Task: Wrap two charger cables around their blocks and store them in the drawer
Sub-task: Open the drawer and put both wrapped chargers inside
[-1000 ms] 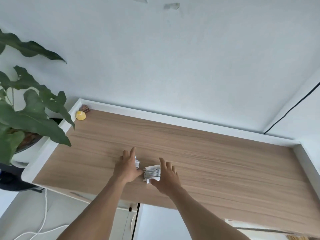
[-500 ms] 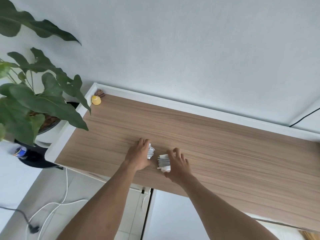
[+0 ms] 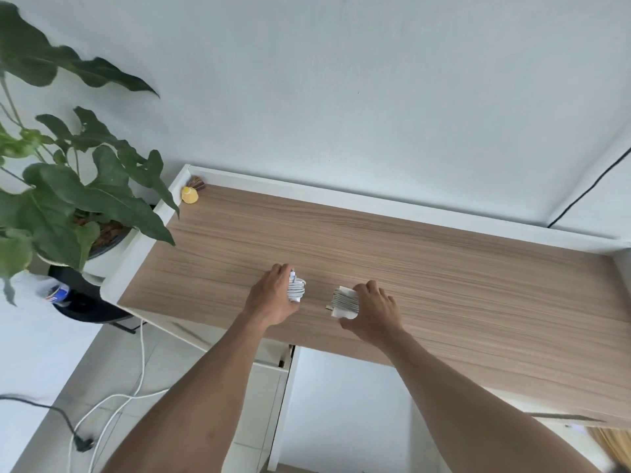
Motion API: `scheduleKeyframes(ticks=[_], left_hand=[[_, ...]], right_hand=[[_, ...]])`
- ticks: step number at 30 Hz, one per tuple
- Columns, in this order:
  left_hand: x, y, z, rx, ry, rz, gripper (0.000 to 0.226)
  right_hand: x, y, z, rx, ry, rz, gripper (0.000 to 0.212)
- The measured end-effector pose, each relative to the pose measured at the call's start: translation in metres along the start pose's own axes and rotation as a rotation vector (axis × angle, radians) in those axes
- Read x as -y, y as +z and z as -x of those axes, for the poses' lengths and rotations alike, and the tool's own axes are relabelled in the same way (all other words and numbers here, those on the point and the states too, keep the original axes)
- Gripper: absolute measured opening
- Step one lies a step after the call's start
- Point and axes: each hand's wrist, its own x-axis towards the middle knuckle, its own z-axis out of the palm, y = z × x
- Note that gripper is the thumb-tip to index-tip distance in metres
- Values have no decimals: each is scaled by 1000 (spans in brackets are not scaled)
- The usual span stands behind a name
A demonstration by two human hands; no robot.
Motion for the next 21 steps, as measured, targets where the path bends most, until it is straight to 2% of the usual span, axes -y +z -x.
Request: scheduleKeyframes(ticks=[5,11,17,21], left_hand=[[-47,11,32,-3,42,43,56],[-83,60,95,-27,0,295,53],[-84,128,157,214,-24,216,57],[-78,159,175,326,-36,96,54]], right_hand=[[-27,-14,46,-38,34,-74,69],[-62,16,124,1,83,-245,64],[-97,73,186,175,164,-267,74],[-112,104,199,254,216,-196,72]])
